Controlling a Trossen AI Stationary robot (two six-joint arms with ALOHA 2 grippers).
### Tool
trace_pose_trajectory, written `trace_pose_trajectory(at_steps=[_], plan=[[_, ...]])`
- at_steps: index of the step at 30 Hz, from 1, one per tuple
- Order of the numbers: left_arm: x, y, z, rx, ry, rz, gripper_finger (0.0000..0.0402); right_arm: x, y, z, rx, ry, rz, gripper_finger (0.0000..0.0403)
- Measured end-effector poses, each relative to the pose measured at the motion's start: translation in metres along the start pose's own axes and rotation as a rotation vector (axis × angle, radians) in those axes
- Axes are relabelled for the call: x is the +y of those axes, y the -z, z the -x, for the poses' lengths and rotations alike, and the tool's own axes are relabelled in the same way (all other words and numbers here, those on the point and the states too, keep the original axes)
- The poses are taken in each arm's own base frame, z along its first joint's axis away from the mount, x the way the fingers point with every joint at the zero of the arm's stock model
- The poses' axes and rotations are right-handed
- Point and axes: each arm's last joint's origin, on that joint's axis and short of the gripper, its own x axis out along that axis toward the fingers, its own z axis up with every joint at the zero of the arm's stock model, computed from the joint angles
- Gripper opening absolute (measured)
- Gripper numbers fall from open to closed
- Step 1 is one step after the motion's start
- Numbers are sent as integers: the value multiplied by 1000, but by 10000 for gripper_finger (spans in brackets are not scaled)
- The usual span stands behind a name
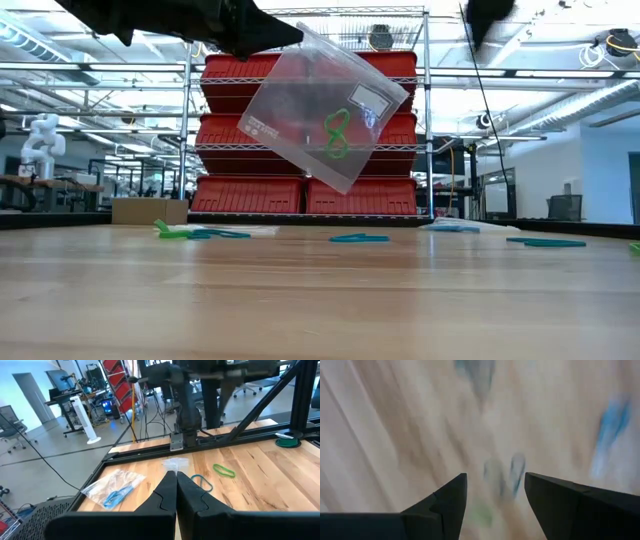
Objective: Sort rubber bands
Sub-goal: Put the green rubber band into the transparent zip bag
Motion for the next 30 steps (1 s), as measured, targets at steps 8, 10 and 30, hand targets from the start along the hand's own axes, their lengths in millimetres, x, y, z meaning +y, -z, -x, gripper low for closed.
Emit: trace_pose_trajectory(at_steps=[8,10,30], plan=[[0,0,0,-2,-1,0,0,31,69,-56,262,-16,0,190],[0,0,0,-3,-1,0,0,39,85,-75,267,-41,34,190],[1,0,0,4,-27,-2,0,24,152,-164,203,75,283,190]])
